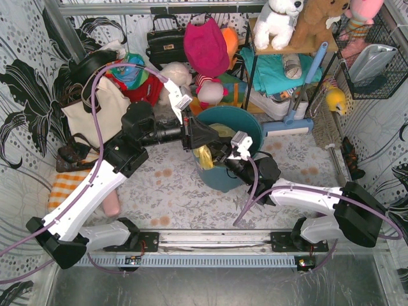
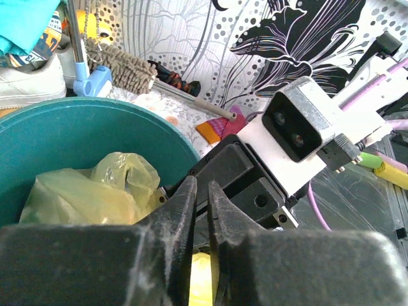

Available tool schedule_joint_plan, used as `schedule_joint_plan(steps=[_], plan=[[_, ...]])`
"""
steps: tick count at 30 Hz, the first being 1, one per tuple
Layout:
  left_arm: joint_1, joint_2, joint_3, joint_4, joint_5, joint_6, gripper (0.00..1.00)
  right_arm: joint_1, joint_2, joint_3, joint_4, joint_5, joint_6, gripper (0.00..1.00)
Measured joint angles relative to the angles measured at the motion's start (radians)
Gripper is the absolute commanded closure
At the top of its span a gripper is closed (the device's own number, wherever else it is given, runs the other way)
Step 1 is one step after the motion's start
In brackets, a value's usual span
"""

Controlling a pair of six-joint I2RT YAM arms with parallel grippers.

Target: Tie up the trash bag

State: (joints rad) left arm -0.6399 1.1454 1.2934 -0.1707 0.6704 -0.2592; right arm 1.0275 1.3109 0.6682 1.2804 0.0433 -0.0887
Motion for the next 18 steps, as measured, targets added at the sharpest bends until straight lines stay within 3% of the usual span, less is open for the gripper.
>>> schedule_joint_plan(steps=[5, 11, 18], plan=[[0.000, 0.000, 0.000, 0.006, 0.004, -0.010, 0.61, 0.000, 0.005, 0.000, 0.029, -0.025, -0.002, 1.00], [0.000, -0.014, -0.001, 0.006, -0.064, -0.014, 0.53, 0.000, 0.005, 0.000, 0.067, -0.029, -0.003, 1.00], [-0.001, -0.121, -0.037, 0.013, -0.273, -0.032, 0.48, 0.000, 0.005, 0.000, 0.112, -0.029, -0.007, 1.00]])
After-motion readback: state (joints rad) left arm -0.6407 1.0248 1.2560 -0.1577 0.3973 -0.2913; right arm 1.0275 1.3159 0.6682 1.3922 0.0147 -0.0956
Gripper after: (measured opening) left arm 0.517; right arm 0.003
